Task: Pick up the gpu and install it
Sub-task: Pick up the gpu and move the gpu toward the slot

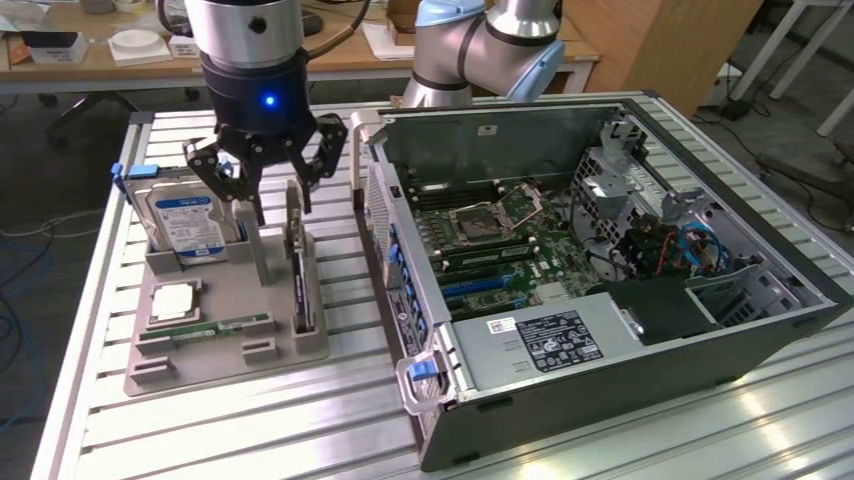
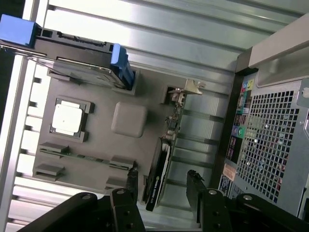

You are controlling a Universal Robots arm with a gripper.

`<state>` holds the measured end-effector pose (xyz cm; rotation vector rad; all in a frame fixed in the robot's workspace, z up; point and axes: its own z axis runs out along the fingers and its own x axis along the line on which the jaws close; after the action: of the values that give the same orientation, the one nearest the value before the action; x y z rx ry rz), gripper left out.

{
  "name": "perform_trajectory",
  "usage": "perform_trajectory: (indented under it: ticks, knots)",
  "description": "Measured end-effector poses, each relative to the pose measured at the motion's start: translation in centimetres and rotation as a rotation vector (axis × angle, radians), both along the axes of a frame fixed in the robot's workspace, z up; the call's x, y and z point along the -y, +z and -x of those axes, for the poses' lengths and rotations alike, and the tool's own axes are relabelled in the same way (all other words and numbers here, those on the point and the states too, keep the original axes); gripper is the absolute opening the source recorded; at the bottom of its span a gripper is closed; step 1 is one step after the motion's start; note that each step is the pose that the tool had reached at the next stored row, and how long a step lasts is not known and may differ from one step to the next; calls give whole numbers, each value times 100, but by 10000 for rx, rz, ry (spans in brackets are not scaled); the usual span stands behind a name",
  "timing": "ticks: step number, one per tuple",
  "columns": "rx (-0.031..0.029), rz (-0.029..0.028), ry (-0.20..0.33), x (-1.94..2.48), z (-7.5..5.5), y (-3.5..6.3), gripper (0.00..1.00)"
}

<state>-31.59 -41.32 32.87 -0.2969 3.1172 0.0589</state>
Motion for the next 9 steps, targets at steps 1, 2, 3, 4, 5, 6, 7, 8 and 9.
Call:
perform_trajectory:
  ticks: [1, 2, 3, 4, 5, 6, 7, 8, 9]
  knots:
    - [1, 0, -43, 0, 0, -3, 53]
    - [0, 3, -89, 0, -1, -5, 53]
    - [0, 3, -142, 0, -2, -8, 53]
    - [0, 5, -180, -1, -3, -10, 53]
    - [0, 5, -210, 0, -5, -13, 53]
    - [0, 5, -238, 0, -7, -16, 53]
    - [0, 5, -269, 0, -8, -19, 53]
    - [0, 5, -297, 0, -9, -22, 53]
    - [0, 5, -320, 0, -10, -25, 53]
